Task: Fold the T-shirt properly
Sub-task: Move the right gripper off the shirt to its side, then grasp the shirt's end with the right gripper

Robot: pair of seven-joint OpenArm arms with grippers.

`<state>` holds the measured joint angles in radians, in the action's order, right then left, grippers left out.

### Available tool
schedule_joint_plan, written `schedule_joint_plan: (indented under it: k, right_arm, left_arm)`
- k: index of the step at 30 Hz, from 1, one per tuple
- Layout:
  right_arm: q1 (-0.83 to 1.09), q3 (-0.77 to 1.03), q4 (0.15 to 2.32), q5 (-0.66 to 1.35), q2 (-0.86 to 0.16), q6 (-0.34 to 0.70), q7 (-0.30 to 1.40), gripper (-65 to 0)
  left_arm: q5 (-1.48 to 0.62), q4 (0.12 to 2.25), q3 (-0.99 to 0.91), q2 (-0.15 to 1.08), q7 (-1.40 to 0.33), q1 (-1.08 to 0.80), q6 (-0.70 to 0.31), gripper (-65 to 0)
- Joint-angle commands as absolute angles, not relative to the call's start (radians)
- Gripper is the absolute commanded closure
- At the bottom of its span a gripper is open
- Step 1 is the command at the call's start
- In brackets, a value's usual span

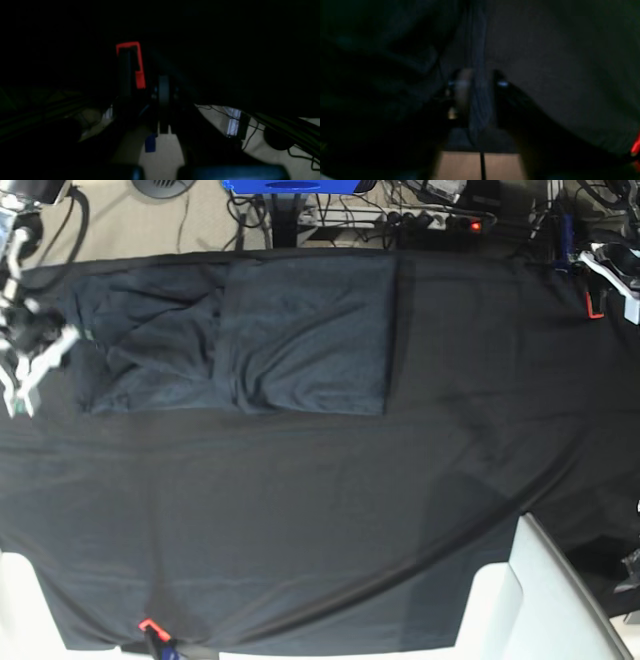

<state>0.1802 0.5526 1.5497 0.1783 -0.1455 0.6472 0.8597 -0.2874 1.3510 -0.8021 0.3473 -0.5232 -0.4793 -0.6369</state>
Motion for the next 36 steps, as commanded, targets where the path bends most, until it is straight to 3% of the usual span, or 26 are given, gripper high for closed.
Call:
schedule_joint_plan:
  k: [1,5,7,14,18,25,36]
  right_arm:
    - [0.147,0.590,1.532,0.193,-0.166,0.698,0.857,-29.0]
    - [0.053,0.742,1.369,0.193,-0.176,0.698,0.926,-56.4]
    - [0.012,0.794,1.277,0.193,-0.206,0.698,0.955,-60.2]
    - [-0.051,0.799,1.076,0.194,-0.228,0.698,0.967,-57.3]
    - [-0.028,0.751,1.076,0.302,-0.214,0.698,1.001,-51.8]
    - [0.021,0.664,1.107,0.526,-0.213,0.698,1.087,-51.0]
    - [0.062,0.533,1.165,0.565,-0.177,0.698,1.092,-50.7]
  left_arm:
    - [-0.297,1.371,-0.809,0.363,-0.507,-0.484,-0.639,0.0]
    - [-0.297,1.371,-0.808,0.349,-0.507,-0.483,-0.639,0.0]
    - [-0.297,1.372,-0.808,0.348,-0.507,-0.481,-0.639,0.0]
    - [-0.295,1.369,-0.808,0.341,-0.507,-0.478,-0.639,0.0]
    - [-0.291,1.362,-0.808,0.341,-0.507,-0.478,-0.639,0.0]
    - [-0.289,1.363,-0.808,0.341,-0.507,-0.478,-0.639,0.0]
    - [-0.289,1.362,-0.808,0.341,-0.507,-0.478,-0.639,0.0]
